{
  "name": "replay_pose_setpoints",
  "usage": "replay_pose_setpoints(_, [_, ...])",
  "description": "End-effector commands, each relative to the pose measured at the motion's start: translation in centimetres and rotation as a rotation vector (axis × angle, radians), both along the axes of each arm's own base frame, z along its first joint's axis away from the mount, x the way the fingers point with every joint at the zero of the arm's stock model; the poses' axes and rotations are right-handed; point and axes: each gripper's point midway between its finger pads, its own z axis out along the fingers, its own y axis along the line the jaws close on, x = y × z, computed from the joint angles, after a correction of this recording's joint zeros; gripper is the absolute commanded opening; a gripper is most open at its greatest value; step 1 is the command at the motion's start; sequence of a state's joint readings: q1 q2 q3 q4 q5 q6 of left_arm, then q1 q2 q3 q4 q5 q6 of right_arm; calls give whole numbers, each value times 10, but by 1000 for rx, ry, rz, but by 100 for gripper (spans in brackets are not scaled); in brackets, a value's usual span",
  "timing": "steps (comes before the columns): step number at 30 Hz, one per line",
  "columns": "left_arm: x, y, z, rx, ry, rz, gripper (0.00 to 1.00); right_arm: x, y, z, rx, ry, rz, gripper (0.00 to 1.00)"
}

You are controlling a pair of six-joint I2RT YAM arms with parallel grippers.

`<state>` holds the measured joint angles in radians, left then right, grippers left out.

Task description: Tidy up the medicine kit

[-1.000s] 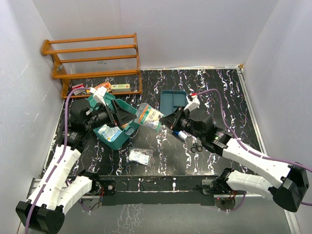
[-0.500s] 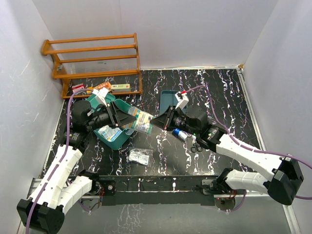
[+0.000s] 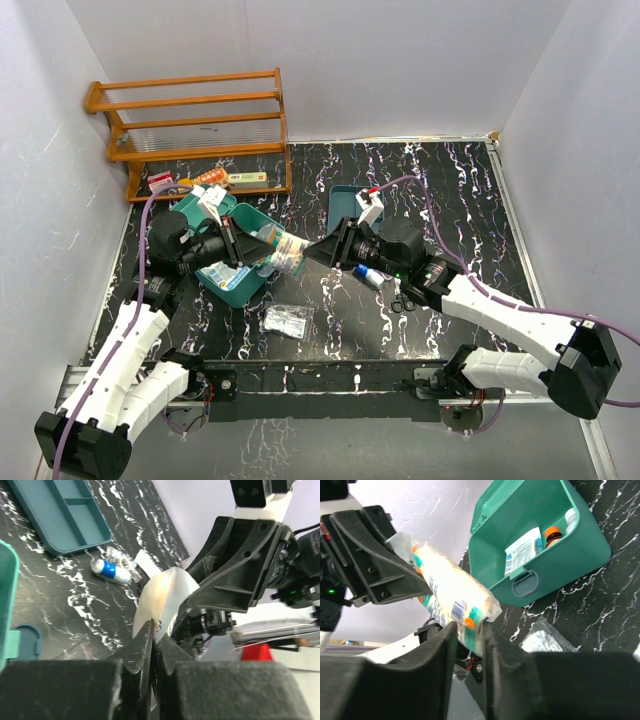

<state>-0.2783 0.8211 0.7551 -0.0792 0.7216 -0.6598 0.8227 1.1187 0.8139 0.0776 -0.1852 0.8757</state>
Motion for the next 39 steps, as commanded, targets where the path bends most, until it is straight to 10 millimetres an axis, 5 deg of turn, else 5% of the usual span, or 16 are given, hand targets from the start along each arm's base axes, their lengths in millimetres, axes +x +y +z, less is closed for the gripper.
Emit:
replay_pose_setpoints(1, [0, 12, 11, 136, -162, -4, 0, 8, -7, 6, -23, -11, -58, 39])
replay_pose_setpoints(9, [11, 48, 0, 445, -244, 57, 0, 20, -37, -21, -139, 54, -226, 49])
replay_pose_setpoints(17, [35, 113, -16, 792, -183, 281, 0, 29, -49, -47, -271, 110, -292, 48])
replay_pose_setpoints(30, [43, 99, -55, 834, -57, 108, 0, 79, -94, -120, -642, 83, -385, 45])
replay_pose_setpoints(39, [44, 86, -87, 808, 163, -12, 0, 105, -95, -150, -817, 32, -271, 40])
